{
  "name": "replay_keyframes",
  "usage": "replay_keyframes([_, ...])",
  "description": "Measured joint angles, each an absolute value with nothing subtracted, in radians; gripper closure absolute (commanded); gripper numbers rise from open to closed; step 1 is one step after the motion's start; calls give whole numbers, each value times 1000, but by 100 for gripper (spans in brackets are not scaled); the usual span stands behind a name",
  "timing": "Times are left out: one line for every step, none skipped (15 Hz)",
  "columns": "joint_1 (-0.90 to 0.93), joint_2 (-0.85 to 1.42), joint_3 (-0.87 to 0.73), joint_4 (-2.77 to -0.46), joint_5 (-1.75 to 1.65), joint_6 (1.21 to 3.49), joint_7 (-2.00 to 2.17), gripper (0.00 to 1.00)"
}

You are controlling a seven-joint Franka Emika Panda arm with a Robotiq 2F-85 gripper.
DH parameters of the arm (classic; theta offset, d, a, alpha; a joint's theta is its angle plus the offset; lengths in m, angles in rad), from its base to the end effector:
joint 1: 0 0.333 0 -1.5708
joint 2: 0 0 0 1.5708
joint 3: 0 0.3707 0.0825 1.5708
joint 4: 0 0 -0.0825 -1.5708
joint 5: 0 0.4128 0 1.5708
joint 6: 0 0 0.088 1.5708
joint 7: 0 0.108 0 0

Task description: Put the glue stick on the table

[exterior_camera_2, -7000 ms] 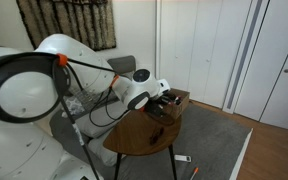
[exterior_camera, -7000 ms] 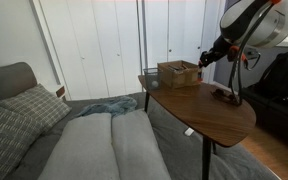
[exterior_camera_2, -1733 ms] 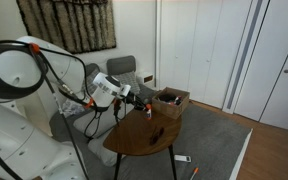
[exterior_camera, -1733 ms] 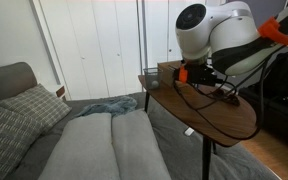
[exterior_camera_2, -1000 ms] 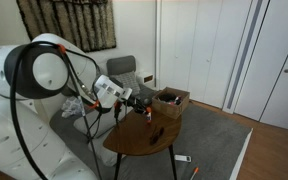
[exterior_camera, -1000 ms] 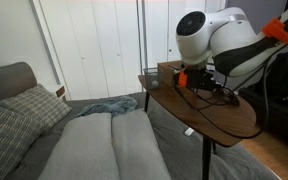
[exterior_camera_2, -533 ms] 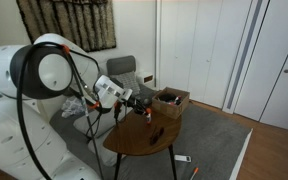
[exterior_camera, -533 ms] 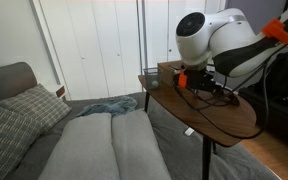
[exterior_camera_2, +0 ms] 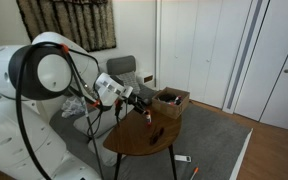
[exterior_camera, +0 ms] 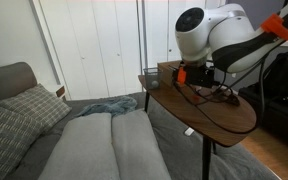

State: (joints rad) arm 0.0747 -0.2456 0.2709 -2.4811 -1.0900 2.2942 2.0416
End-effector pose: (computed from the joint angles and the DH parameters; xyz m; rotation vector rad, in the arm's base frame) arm 0.4464 0.1420 0.4270 2.3163 -1.1888 1.1450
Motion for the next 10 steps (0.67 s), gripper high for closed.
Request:
replay_keyframes([76, -253, 266, -2476, -1090, 2294, 2042, 0])
replay_keyframes([78, -266, 260, -2471, -1090, 2294, 2042, 0])
replay_keyframes([81, -284, 254, -2467, -1090, 2295, 2043, 0])
replay_keyframes([84, -306, 247, -2464, -1089, 2296, 2043, 0])
replay_keyframes([86, -333, 239, -2462, -1086, 2300, 2043, 0])
replay_keyframes([91, -363, 227, -2461, -1081, 2310, 2033, 0])
replay_keyframes([98, -395, 206, -2463, -1071, 2340, 2001, 0])
replay_keyframes([104, -428, 178, -2467, -1058, 2384, 1957, 0])
replay_keyframes([108, -458, 142, -2475, -1037, 2439, 1896, 0])
replay_keyframes([111, -486, 98, -2486, -1009, 2498, 1824, 0])
